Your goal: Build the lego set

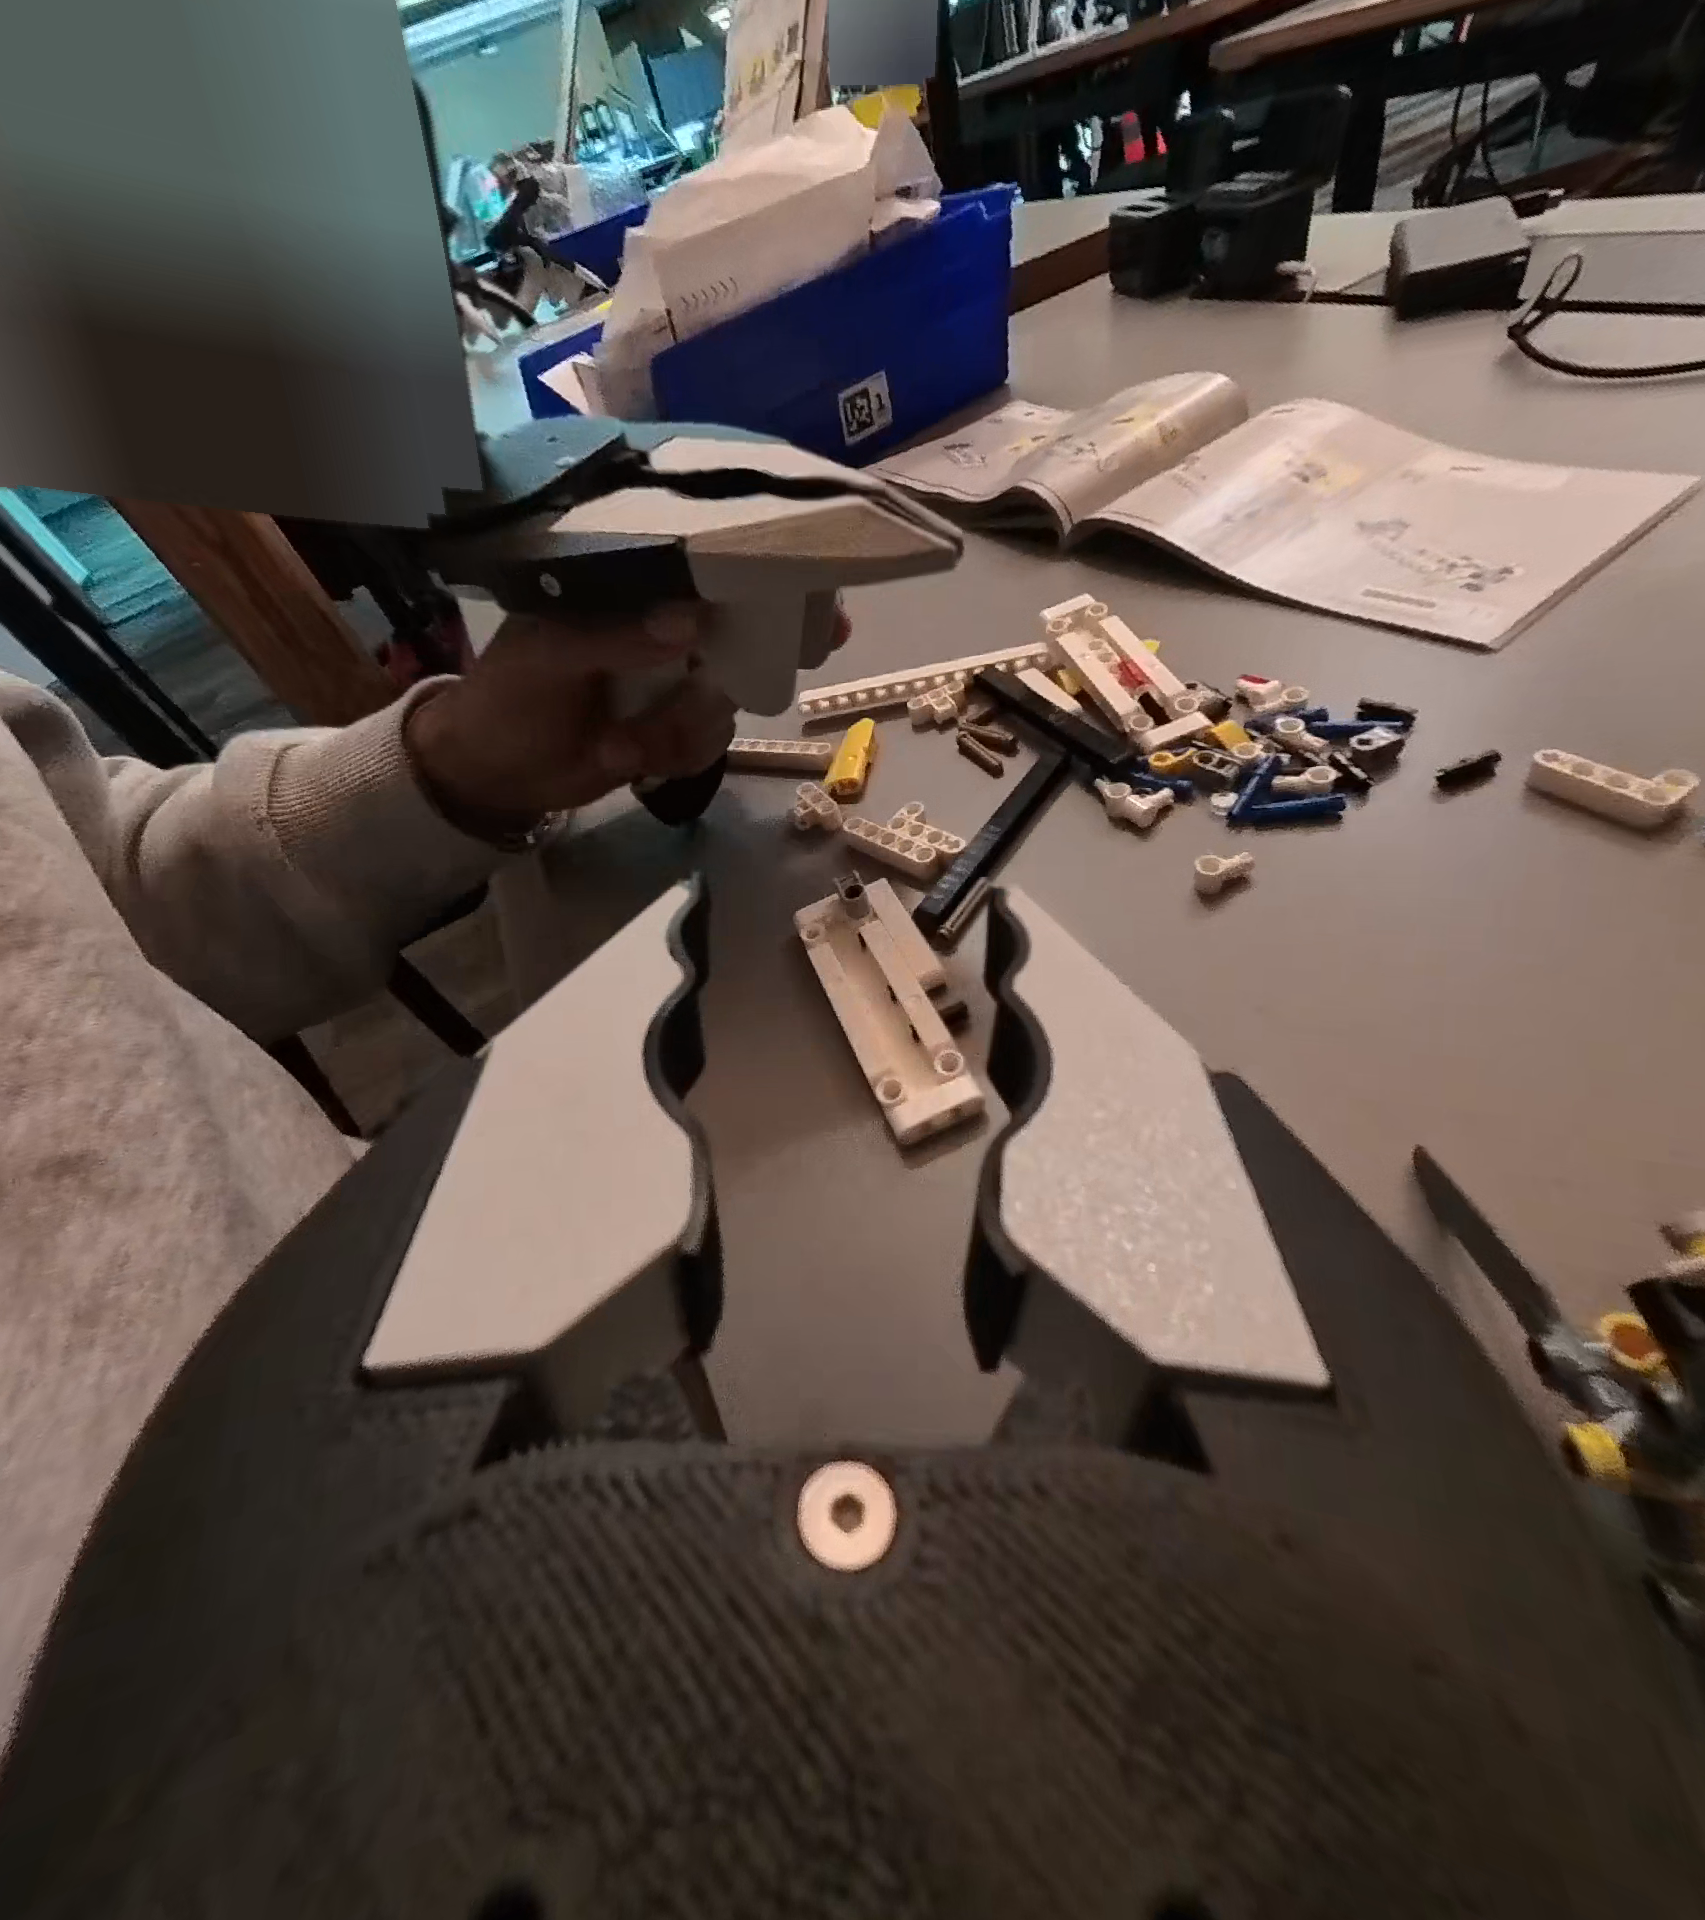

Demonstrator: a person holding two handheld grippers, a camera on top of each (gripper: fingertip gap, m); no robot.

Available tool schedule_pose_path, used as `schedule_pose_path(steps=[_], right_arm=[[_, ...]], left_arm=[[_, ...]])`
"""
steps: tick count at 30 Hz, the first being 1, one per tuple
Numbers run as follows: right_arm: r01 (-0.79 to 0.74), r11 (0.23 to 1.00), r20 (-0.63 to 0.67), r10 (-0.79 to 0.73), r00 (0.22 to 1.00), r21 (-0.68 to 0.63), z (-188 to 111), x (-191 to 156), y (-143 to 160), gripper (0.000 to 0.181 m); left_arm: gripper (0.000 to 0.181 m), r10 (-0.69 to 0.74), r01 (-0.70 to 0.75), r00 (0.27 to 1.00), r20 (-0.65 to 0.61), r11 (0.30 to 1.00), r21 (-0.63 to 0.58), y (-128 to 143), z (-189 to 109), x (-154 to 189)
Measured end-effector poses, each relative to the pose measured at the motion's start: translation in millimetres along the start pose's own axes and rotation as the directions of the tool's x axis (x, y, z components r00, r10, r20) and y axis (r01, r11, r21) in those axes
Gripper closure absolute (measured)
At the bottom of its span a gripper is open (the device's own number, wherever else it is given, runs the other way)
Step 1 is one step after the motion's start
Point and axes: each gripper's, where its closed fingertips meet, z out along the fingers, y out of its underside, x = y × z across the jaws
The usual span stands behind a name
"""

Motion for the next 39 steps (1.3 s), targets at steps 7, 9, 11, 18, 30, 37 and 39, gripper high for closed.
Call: schedule_pose_path(steps=[7, 9, 11, 18, 30, 37, 39], right_arm=[[-0.165, 0.984, 0.100, 0.158, 0.982, 0.063, -4.3, 8.1, -10.6, 0.132], [-0.162, 0.977, 0.121, 0.146, 0.982, 0.135, -7.9, 8.7, -21.3, 0.134], [-0.099, 0.973, 0.087, 0.082, 0.993, 0.207, -11.1, 9.1, -30.8, 0.140], [0.177, 0.960, -0.140, -0.149, 0.979, 0.216, -3.0, 12.2, -35.6, 0.147], [0.118, 0.950, -0.148, -0.077, 0.986, 0.288, -12.9, 21.8, -44.0, 0.146], [0.095, 0.946, -0.140, -0.053, 0.989, 0.310, -16.0, 23.9, -46.0, 0.146], [0.087, 0.943, -0.134, -0.045, 0.990, 0.320, -17.5, 24.2, -47.0, 0.146]], left_arm=[[0.181, -0.039, 0.032, 0.998, 0.042, 0.987, 0.158, -16.2, -19.5, -8.8], [0.181, -0.082, 0.074, 0.996, 0.034, 0.981, 0.177, -17.5, -22.1, -13.4], [0.181, -0.124, 0.119, 0.992, 0.013, 0.971, 0.207, -19.7, -25.7, -16.1], [0.181, -0.170, 0.210, 0.971, -0.167, 0.941, 0.264, -27.3, -36.2, 0.4], [0.181, -0.184, 0.221, 0.970, -0.158, 0.939, 0.265, -27.3, -35.9, -2.7], [0.181, -0.151, 0.183, 0.979, -0.137, 0.945, 0.272, -27.8, -36.2, -0.2], [0.180, -0.139, 0.171, 0.981, -0.132, 0.948, 0.270, -27.6, -35.8, 1.0]])
